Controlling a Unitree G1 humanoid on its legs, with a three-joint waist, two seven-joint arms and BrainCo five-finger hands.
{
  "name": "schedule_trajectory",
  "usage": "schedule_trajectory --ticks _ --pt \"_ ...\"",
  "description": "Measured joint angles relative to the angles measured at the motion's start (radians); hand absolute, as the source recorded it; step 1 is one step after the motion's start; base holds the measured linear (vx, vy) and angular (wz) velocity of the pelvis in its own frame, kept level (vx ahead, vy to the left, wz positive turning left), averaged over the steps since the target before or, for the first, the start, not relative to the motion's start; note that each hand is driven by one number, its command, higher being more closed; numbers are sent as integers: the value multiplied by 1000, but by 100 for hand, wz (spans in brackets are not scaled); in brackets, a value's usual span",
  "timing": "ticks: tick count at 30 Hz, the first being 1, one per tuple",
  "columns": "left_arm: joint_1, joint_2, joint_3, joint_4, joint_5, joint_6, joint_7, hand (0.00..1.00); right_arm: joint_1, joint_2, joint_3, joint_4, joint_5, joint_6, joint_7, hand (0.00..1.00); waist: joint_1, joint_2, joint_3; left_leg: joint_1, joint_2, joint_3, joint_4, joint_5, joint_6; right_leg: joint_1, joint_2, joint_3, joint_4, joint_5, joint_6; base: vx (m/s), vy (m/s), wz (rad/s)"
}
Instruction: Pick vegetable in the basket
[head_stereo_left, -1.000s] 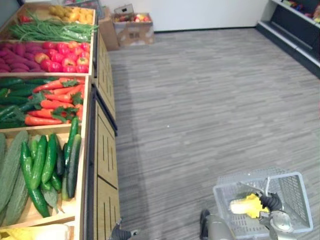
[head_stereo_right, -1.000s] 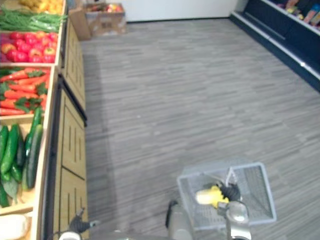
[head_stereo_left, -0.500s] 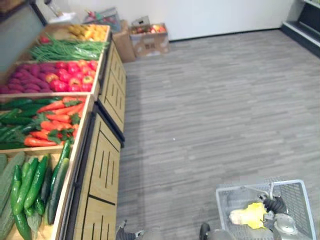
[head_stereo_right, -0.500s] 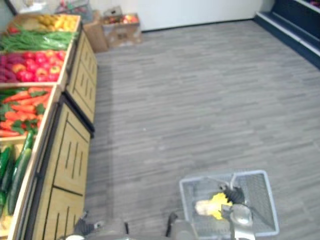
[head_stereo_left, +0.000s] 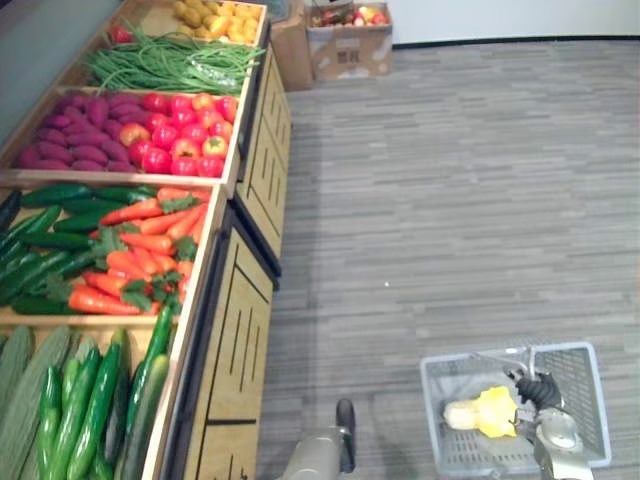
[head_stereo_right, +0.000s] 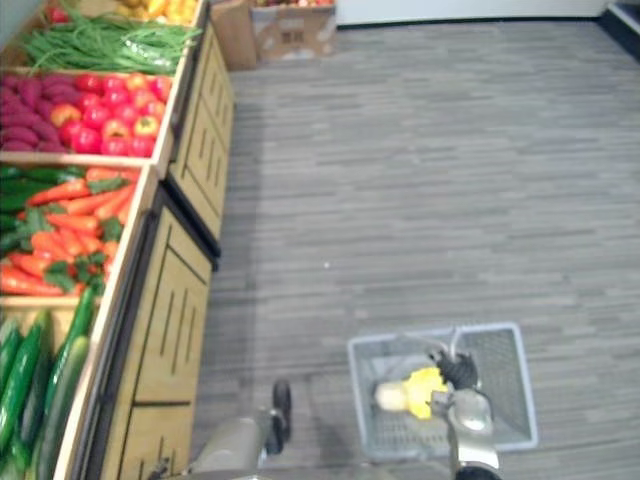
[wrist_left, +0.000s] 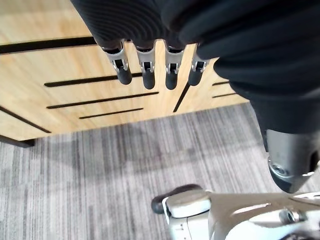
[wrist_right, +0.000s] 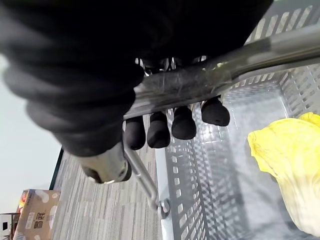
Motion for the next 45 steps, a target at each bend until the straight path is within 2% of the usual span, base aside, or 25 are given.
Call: schedule_trajectory --ticks 1,2,3,4,6,9,12,14,16,19,20,21,22,25,27,29,30,31,34,36,37,38,40,42,45 --pt "0 0 -1 -1 0 2 0 0 -4 0 4 2 0 0 1 100 0 1 0 20 0 9 -3 -13 5 -41 -4 16 99 21 7 430 188 -31" --pt "1 6 -6 -4 1 4 0 0 -6 1 22 6 0 0 4 100 -2 5 0 70 4 17 -14 -39 14 -130 -10 42 298 111 34 416 181 -36" --pt "8 14 -32 -28 2 4 -1 0 -1 9 46 14 -1 0 16 100 -11 11 -3 134 16 27 -33 -62 32 -202 -7 67 481 264 55 423 167 -29" --pt "10 22 -46 -46 2 4 0 0 1 16 55 15 -1 -1 20 100 -16 5 0 163 20 29 -38 -72 39 -238 -2 81 582 291 71 415 125 -5" --pt "-2 48 -63 -121 -1 0 0 0 -9 37 55 -4 -1 -9 19 100 -45 -6 6 259 29 13 -56 -81 53 -356 25 65 946 268 45 399 49 24" --pt "-12 63 -56 -174 -3 -6 1 0 -1 36 50 -36 -1 -16 17 100 -63 -5 9 355 39 -28 -78 -82 53 -414 26 25 1073 231 -15 391 -18 36" --pt "-59 70 -40 -173 -3 -4 4 0 28 37 26 -62 -2 -18 19 100 -70 -14 13 396 43 -115 -78 -93 65 -465 42 30 945 184 -80 326 -112 55" --pt "-79 66 -41 -161 -5 -4 4 0 30 38 12 -66 -1 -18 19 100 -81 -17 18 417 51 -161 -78 -111 59 -478 50 38 762 155 -79 314 -199 66" --pt "-73 55 -41 -149 -5 -5 4 0 41 41 6 -67 0 -17 19 100 -84 -11 24 459 83 -187 -77 -162 11 -455 75 74 411 152 -76 392 -313 56" --pt "-56 65 -40 -120 -5 -6 4 0 59 63 -12 -60 0 -7 20 100 -85 -43 5 498 120 -231 -74 -243 -84 -391 73 137 -24 185 -38 410 -403 61" --pt "-50 73 -38 -119 -5 -6 4 0 60 68 -18 -56 0 -7 20 100 -84 -56 5 508 123 -244 -74 -267 -109 -382 70 141 -67 224 -3 399 -490 48" --pt "-62 47 -30 -71 -5 -2 4 0 38 51 -44 -17 1 -2 19 100 -79 -6 7 515 182 -270 -65 -302 -133 -387 116 103 -18 234 37 439 -576 20" --pt "-67 27 -31 -50 -5 -5 2 0 18 54 -63 -9 1 1 16 100 -69 15 4 494 199 -288 -34 -268 -118 -416 134 92 41 192 14 405 -576 12" --pt "-68 11 -32 -38 -5 -6 3 0 19 51 -66 -8 1 1 17 100 -75 41 -11 431 242 -366 66 -220 -138 -426 159 32 117 120 -30 274 -401 30" --pt "-68 14 -30 -35 -7 -6 14 0 26 49 -66 12 2 1 16 100 -86 44 -14 350 262 -428 225 -154 -153 -395 174 -21 136 85 -64 260 -280 47" --pt "-68 12 -31 -33 -13 -4 28 0 38 45 -63 23 2 1 16 100 -82 36 -12 256 262 -433 401 15 -190 -333 185 -47 109 69 -89 309 -307 31" --pt "-66 16 -29 -29 -16 -5 33 0 41 45 -61 28 3 1 17 100 -77 23 -4 215 264 -412 486 124 -190 -279 187 -53 66 63 -100 290 -266 23" --pt "-67 16 -27 -28 -21 -6 37 0 42 42 -62 28 4 1 16 100 -76 19 -2 193 271 -388 532 117 -189 -253 187 -57 45 59 -106 267 -229 22" --pt "-73 20 -25 -43 -22 -6 42 0 63 11 -66 47 4 1 9 100 -69 21 -2 75 295 -150 635 -41 -129 -115 173 -118 -56 47 -126 260 -153 46" --pt "-82 23 -21 -50 -22 -5 42 0 87 -4 -77 70 5 1 -4 100 -72 15 -3 50 295 15 513 -39 -96 -56 150 -187 -90 48 -114 209 -22 102" --pt "-88 21 -22 -49 -20 -4 42 0 99 -4 -116 72 7 1 -8 100 -82 22 -6 49 293 157 334 6 -72 -27 138 -255 -96 38 -98 189 31 118" --pt "-88 23 -21 -47 -17 -2 42 0 99 -1 -129 76 10 1 -13 100 -85 21 -4 52 288 207 292 8 -68 -14 132 -280 -92 32 -88 208 44 132" --pt "-99 23 -20 -47 -8 5 43 0 114 9 -165 85 11 1 -22 100 -96 14 -18 96 208 243 103 10 -68 3 95 -387 -104 32 -76 195 84 142" --pt "-101 25 -20 -47 -4 15 43 0 113 11 -173 89 11 1 -22 100 -95 14 -18 108 179 239 23 16 -61 10 91 -429 -116 33 -69 149 77 101" --pt "-91 27 -6 -37 -3 42 48 0 79 41 -180 105 8 1 -21 100 -75 -11 -23 127 119 211 -63 69 -53 56 70 -492 -160 50 -41 103 19 71"
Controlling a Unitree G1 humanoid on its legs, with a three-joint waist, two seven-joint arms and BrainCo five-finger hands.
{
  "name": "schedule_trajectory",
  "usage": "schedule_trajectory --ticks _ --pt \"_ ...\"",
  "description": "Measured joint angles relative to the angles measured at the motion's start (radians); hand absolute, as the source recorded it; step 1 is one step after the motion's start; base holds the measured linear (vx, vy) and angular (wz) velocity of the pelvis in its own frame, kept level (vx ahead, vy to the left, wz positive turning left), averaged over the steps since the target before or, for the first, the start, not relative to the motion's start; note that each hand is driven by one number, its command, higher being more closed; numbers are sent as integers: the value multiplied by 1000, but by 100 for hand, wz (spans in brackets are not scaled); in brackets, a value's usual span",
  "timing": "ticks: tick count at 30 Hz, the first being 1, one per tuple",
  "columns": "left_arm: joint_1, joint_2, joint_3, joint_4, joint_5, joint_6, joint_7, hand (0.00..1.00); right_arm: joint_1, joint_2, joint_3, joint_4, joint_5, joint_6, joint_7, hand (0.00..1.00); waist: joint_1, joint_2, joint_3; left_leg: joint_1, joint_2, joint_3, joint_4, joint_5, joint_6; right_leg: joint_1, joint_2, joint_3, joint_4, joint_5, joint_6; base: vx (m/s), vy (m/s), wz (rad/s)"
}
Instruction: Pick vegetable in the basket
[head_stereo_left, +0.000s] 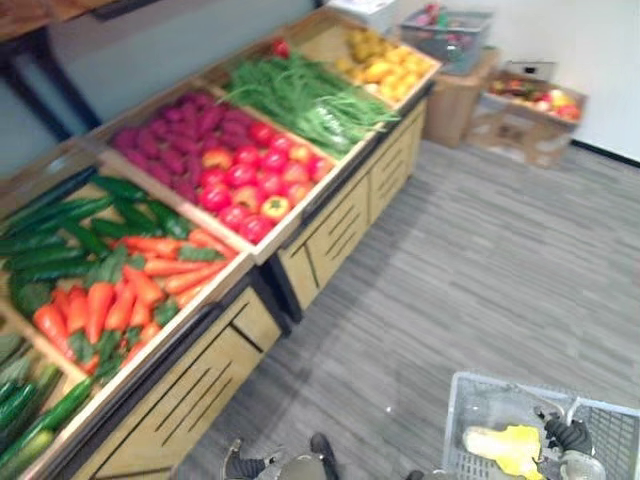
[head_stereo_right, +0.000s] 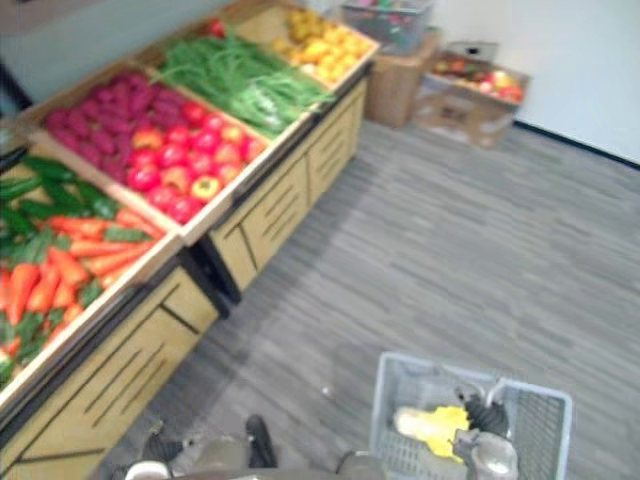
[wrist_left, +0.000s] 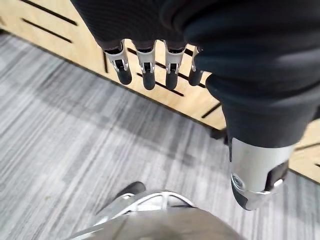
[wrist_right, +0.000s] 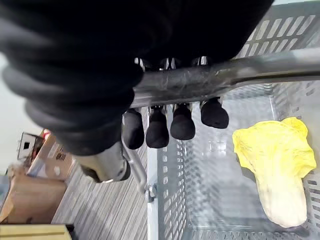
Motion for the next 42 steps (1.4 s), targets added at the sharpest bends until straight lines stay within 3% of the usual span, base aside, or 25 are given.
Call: schedule_trajectory --ticks 2,4,5,6,7,8,9,10,11,12,15,18,21,24,25,27,29,32,35,37,42 --pt "8 -5 0 1 0 3 3 0 -13 5 4 6 -1 0 0 100 19 2 -1 15 -21 -17 -23 11 -3 22 -9 -10 -10 4 6 50 -1 41" --pt "20 -5 0 9 0 2 9 0 -39 7 16 35 -7 0 0 100 19 4 -3 31 -42 -38 -73 27 -6 25 -16 -31 -3 5 11 -1 5 27" --pt "21 -5 0 29 1 2 13 0 -42 8 20 42 -8 0 0 100 19 -5 -2 46 -61 -51 -119 28 -8 20 -32 -49 22 -9 33 -1 56 42" --pt "23 -7 1 51 0 5 14 0 -38 5 18 43 -9 0 0 100 14 -3 -4 65 -80 -54 -155 -6 7 4 -65 -53 105 -43 70 -8 78 47" --pt "23 -7 -1 62 0 6 14 0 -36 4 16 50 -9 0 0 100 13 0 -5 65 -87 -60 -159 -10 8 -13 -87 -52 169 -46 73 1 126 52" --pt "32 -3 -5 66 1 6 14 0 -29 12 22 63 -10 2 4 100 14 3 -7 90 -94 -67 -175 -11 7 -58 -134 -28 331 -36 68 25 152 45" --pt "40 7 -4 65 1 6 15 0 -22 31 28 65 -8 3 5 100 15 -8 -6 109 -103 -74 -182 -13 10 -103 -171 18 454 -10 32 72 177 46" --pt "55 18 -4 66 0 7 16 0 -23 46 44 65 -10 2 5 100 14 -17 -8 128 -108 -95 -189 -19 19 -172 -188 116 593 63 -15 125 132 35" --pt "58 25 -5 65 0 9 16 0 -24 49 58 64 -10 2 5 100 12 -13 -10 139 -104 -110 -187 -22 26 -211 -178 181 645 108 -4 186 85 59" --pt "56 39 -5 53 0 15 20 0 -20 55 79 65 -10 1 6 100 9 -12 -7 138 -91 -155 -173 -30 41 -269 -118 309 698 50 14 175 37 76" --pt "48 59 25 37 -1 19 30 0 -6 68 79 65 -9 -3 6 100 -7 -38 -4 136 -82 -247 -159 -35 50 -305 -39 402 610 -35 26 170 -22 98" --pt "18 32 74 39 -9 21 39 0 15 69 78 66 -8 -6 0 100 -17 -40 -3 138 -69 -333 -146 -50 41 -305 25 493 316 -32 28 163 -114 84" --pt "-7 16 98 38 -10 20 50 0 34 75 69 71 -7 -6 -1 100 -19 -46 -8 135 -57 -408 -110 -67 -2 -298 44 576 108 -8 42 206 -253 79" --pt "-28 27 124 43 -13 19 65 0 64 106 66 86 -7 -5 -1 100 -17 -98 -25 136 -57 -488 -87 -108 -67 -267 21 535 73 103 34 180 -369 93" --pt "-28 14 124 39 -20 20 68 0 61 104 58 90 -7 -4 -2 100 -13 -75 -33 126 -29 -484 -86 -110 -74 -265 38 508 77 100 28 210 -424 78" --pt "-24 -39 129 36 -21 11 70 0 41 76 37 84 -7 -8 -3 100 -9 -14 -34 121 54 -484 -121 -80 -126 -248 102 436 54 78 -10 194 -334 58" --pt "-19 -56 147 40 -23 13 71 0 28 45 38 87 -7 -9 -1 100 -12 13 -35 135 92 -479 -159 -48 -148 -227 135 394 41 69 -30 192 -275 50" --pt "-15 -57 188 40 -60 14 81 0 9 46 44 113 -7 -10 -1 100 -9 30 -38 143 123 -476 -166 -18 -157 -183 165 345 20 56 -52 127 -190 44" --pt "-12 -57 209 40 -95 16 97 0 10 47 56 118 -7 -10 1 100 -9 19 -24 130 119 -419 -108 -15 -153 -139 158 314 2 49 -63 32 -65 31" --pt "-10 -55 229 39 -98 17 106 0 22 47 58 118 -7 -11 1 100 -11 20 -20 130 112 -351 -100 -7 -143 -118 150 301 -12 48 -63 -29 3 27" --pt "2 -47 305 39 -132 18 131 0 15 47 59 118 -6 -15 1 100 -12 39 -22 140 110 -315 -182 12 -138 -137 155 308 -48 64 -47 -65 25 0"
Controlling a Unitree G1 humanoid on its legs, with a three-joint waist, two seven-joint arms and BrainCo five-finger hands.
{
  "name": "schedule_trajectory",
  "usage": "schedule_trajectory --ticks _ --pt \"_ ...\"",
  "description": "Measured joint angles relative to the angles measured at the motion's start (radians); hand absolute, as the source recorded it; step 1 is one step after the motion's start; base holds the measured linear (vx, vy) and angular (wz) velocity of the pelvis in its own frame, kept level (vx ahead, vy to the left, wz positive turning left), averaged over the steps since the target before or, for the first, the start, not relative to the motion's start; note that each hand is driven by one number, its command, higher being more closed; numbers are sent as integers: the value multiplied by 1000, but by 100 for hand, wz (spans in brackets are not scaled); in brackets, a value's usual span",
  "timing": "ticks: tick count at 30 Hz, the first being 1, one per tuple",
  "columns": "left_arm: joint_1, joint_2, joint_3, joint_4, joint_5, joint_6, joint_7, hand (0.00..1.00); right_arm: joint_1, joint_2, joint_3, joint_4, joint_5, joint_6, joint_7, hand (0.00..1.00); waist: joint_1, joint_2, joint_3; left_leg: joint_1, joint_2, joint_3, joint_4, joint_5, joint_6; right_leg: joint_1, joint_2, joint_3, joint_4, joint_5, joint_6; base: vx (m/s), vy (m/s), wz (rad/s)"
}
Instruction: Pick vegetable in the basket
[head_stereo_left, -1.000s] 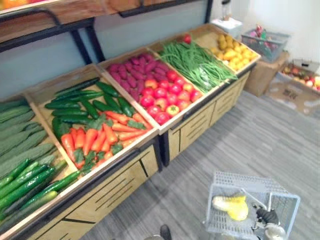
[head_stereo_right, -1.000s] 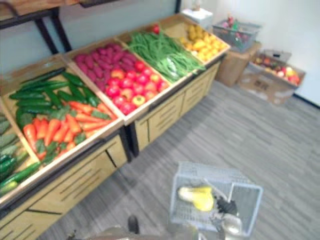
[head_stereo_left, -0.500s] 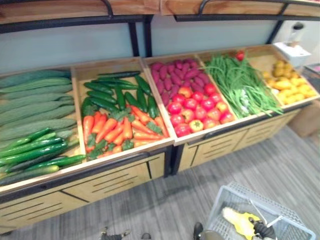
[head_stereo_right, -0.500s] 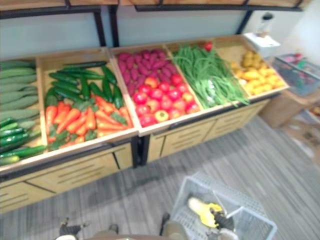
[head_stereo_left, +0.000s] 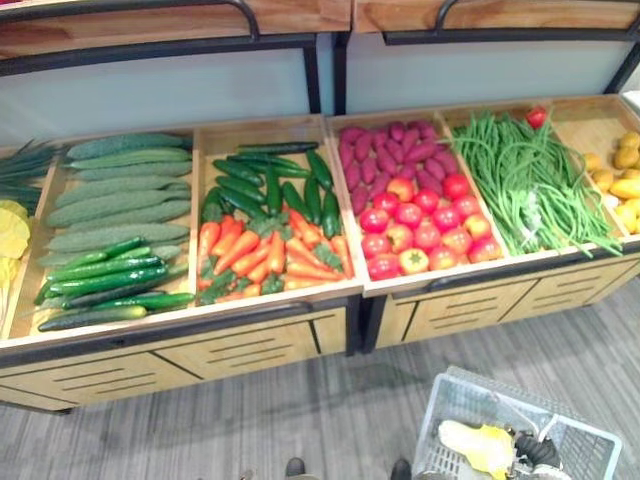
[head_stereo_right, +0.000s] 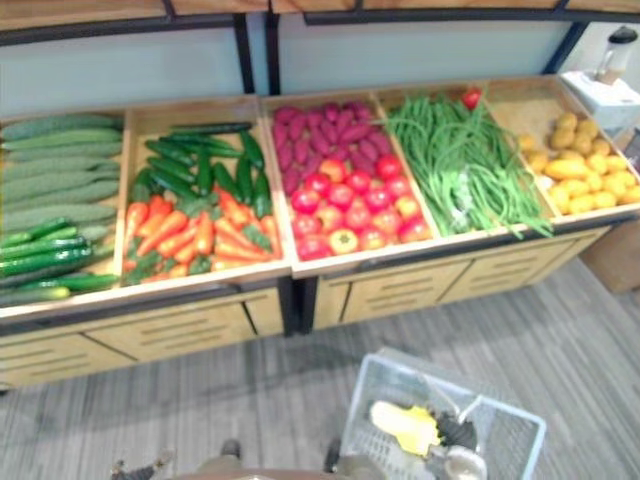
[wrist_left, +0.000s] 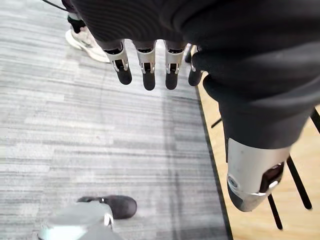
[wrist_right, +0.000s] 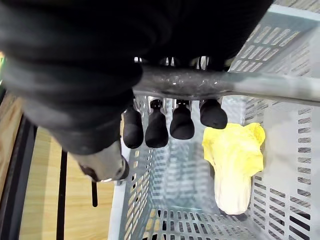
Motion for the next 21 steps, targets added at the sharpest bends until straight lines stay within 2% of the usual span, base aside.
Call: schedule_trajectory --ticks 2,6,11,12,13,16,19,21 --pt "2 6 62 2 -48 1 22 0 -4 0 -1 0 0 -5 0 100 0 1 -1 7 -7 17 -33 12 2 -9 -1 16 -21 19 6 -44 48 -23" --pt "-22 20 226 3 -228 1 64 0 -3 -2 -11 0 0 -7 0 100 -4 3 -4 16 -27 60 -61 14 9 -9 -14 49 -51 49 18 3 51 -20" --pt "-89 80 329 -6 -385 -20 106 0 -8 -8 -20 17 -1 -3 7 100 -6 -3 -8 47 -46 79 -66 7 19 10 -30 64 -61 61 21 81 53 -9" --pt "-97 89 350 -71 -415 -27 135 0 -12 -8 -18 29 -1 -2 12 100 -4 -9 -19 51 -49 88 -66 3 20 10 -32 75 -64 62 22 78 39 -16" --pt "-100 89 348 -108 -422 -29 148 0 -11 -8 -18 30 -1 -2 14 100 -4 -12 -21 51 -51 88 -66 3 20 10 -33 75 -64 62 23 51 24 -11" --pt "-98 83 312 -405 -405 -68 236 0 -2 -8 -18 31 -3 -3 16 100 -5 -25 -30 50 -56 87 -66 3 20 9 -39 75 -64 63 24 10 5 0" --pt "-96 68 255 -634 -328 -95 293 0 13 -8 -18 29 -7 -6 15 100 -5 -25 -38 52 -61 87 -66 1 22 10 -43 77 -64 65 27 0 0 0" --pt "-97 40 234 -713 -269 -102 318 0 14 -8 -18 27 -31 -7 15 100 -8 -19 -42 60 -62 91 -66 -1 26 11 -45 85 -64 69 29 -21 13 -10"
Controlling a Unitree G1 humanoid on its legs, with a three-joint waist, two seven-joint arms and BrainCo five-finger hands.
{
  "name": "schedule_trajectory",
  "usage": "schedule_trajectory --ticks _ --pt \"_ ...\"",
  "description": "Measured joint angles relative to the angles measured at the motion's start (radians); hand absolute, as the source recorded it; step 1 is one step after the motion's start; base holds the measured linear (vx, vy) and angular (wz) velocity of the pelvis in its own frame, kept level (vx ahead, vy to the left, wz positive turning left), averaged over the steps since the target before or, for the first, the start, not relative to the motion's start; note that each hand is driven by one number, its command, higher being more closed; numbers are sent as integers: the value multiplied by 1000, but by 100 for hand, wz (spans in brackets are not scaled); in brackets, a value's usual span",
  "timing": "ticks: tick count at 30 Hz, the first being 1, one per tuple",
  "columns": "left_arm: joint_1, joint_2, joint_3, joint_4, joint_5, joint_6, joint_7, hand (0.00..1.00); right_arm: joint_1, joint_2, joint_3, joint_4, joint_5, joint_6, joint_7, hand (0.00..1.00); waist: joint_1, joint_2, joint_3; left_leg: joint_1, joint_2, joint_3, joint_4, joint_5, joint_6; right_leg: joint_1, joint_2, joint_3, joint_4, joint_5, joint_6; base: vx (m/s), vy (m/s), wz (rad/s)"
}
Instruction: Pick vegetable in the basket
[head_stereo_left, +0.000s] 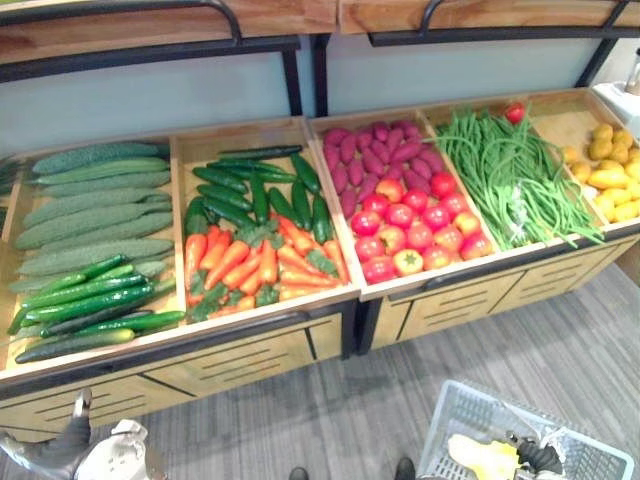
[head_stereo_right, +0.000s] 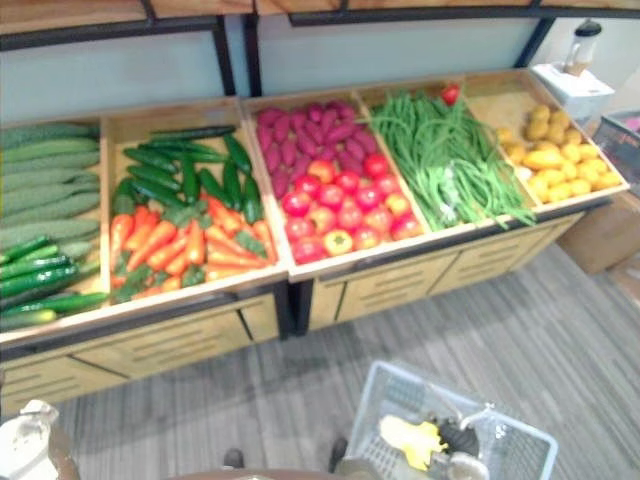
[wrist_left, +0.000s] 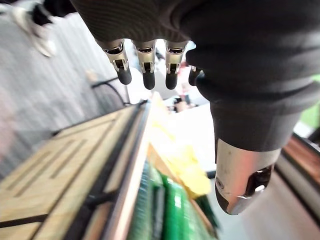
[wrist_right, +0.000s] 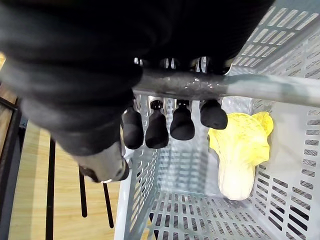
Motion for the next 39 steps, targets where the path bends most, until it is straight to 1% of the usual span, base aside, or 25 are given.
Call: schedule_trajectory --ticks 2,3,4,6,10,11,14,15,16,17,18,19,24,25,27,29,31,33,35,37,39 --pt "0 -37 -15 -54 45 1 18 0 0 -1 0 -3 -9 -1 0 100 -4 6 -10 5 0 18 2 -4 6 0 0 12 -2 5 1 -34 11 -18" --pt "6 -52 -36 -81 51 2 19 0 0 -4 0 -3 -11 -1 1 100 -11 8 -13 4 0 22 8 -8 10 0 0 20 -4 8 2 -36 8 -18" --pt "9 -59 -45 -93 52 3 19 0 0 -5 0 -3 -11 -1 1 100 -13 10 -15 4 0 23 8 -8 10 0 0 22 -6 10 2 -29 2 -13" --pt "21 -77 -74 -139 87 12 17 0 6 -7 1 -22 -11 1 4 100 -19 14 -20 4 0 36 9 -10 10 -1 3 35 -19 15 4 -27 -4 -13" --pt "24 -75 -94 -200 95 18 11 0 14 -25 19 -48 -13 1 22 100 -17 16 -21 9 5 79 11 -16 5 -4 20 80 -47 41 1 -21 -12 -34" --pt "19 -71 -103 -200 118 21 9 0 14 -30 26 -52 -13 1 24 100 -19 17 -22 12 7 83 12 -17 4 -4 21 86 -52 45 -1 11 -11 -23" --pt "-25 -58 -111 -183 139 42 3 0 24 -38 40 -78 -19 2 26 100 -23 25 -27 22 11 100 20 -20 3 -4 26 99 -49 45 -1 24 -10 -16" --pt "-40 -40 -112 -164 158 46 2 0 23 -42 44 -78 -22 2 27 100 -24 27 -28 22 12 104 25 -23 2 -4 27 103 -49 51 -4 4 -5 -17" --pt "-65 -1 -113 -122 164 47 2 0 22 -50 52 -78 -34 3 29 100 -26 30 -29 22 13 107 25 -25 1 -5 29 107 -50 51 -3 0 -6 -12" --pt "-78 22 -113 -96 165 48 1 0 22 -55 59 -78 -38 3 29 100 -28 31 -30 22 14 107 25 -25 0 -5 29 107 -50 51 -3 10 -14 -6" --pt "-101 70 -111 -44 165 59 -1 0 22 -60 71 -78 -39 3 30 100 -42 31 -30 24 15 108 25 -25 0 -5 31 108 -50 52 -3 0 0 0" --pt "-121 114 -111 3 165 69 -8 0 21 -64 84 -84 -40 3 33 100 -47 31 -30 24 16 110 25 -26 0 -8 32 112 -50 52 -3 16 -15 -6" --pt "-195 241 -104 160 165 101 -39 0 23 -95 117 -108 -48 3 51 100 -46 30 -28 18 17 156 26 -31 -4 -40 38 150 -53 64 -5 6 0 -25" --pt "-203 252 -103 172 165 106 -41 0 23 -96 117 -111 -48 3 51 100 -47 30 -26 19 17 159 26 -33 -4 -40 39 154 -53 64 -5 18 4 -17" --pt "-254 298 -104 244 165 115 -54 0 23 -102 119 -114 -48 3 51 100 -51 27 -10 19 17 162 27 -35 -4 -42 40 159 -53 64 -5 14 0 -7" --pt "-289 328 -107 287 165 126 -66 0 22 -104 119 -115 -48 3 51 100 -51 23 -3 9 17 170 27 -36 -4 -58 40 165 -52 65 -4 3 -5 -11" --pt "-307 351 -114 313 165 127 -75 0 20 -105 121 -119 -48 3 51 100 -49 18 5 -3 16 184 27 -36 -4 -77 41 178 -52 71 -4 24 -2 -17" --pt "-344 381 -119 361 165 133 -90 0 15 -108 129 -119 -48 3 51 100 -49 16 24 -7 15 188 27 -36 -4 -84 42 184 -52 72 -3 33 -2 -10" --pt "-370 406 -146 372 165 136 -107 0 13 -109 137 -119 -48 3 50 100 -49 13 35 -16 14 189 27 -36 -4 -93 42 186 -51 72 -2 33 -8 -2" --pt "-398 426 -177 375 194 137 -119 0 13 -109 154 -119 -48 3 50 100 -48 11 51 -18 14 190 27 -36 -5 -97 42 188 -51 72 -2 28 -8 -3" --pt "-419 444 -204 381 204 138 -129 0 9 -108 157 -120 -47 2 50 100 -48 11 54 -37 12 192 29 -36 -4 -120 41 189 -46 73 -2 11 -14 -3"
